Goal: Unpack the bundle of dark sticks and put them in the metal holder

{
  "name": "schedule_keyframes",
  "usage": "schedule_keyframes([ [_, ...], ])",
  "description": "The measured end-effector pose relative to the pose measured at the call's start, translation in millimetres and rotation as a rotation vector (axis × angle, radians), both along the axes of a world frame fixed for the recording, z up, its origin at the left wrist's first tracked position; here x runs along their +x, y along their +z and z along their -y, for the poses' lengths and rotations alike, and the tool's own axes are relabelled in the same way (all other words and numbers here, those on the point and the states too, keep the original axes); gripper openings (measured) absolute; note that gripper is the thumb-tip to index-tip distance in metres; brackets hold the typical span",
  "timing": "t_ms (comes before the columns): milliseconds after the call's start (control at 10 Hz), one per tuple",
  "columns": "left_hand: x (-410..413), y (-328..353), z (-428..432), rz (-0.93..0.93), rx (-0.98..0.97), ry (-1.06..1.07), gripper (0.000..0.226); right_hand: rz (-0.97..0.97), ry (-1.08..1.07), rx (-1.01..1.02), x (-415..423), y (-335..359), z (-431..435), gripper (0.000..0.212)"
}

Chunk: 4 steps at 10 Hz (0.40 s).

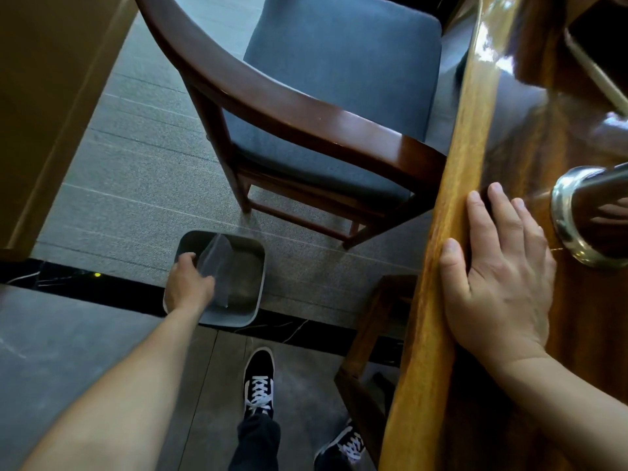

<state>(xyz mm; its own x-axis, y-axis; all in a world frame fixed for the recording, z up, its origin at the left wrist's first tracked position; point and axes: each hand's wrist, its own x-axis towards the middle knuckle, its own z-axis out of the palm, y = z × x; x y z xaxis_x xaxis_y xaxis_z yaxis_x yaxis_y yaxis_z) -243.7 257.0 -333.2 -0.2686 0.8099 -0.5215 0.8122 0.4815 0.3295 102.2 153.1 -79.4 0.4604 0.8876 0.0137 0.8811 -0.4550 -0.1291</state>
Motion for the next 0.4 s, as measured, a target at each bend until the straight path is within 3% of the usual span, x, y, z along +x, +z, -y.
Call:
schedule_keyframes([
  [100, 7.5, 4.7, 2.6, -0.04, -0.07, -0.064, 0.069, 0.002, 0.001, -0.01, 0.4, 0.3, 0.6, 0.066],
  [400, 24.5, 45.0, 2.9, -0.102, -0.144, -0.326, 0.068, -0.001, 0.0, -0.015, -1.5, 8.6, -0.9, 0.066],
])
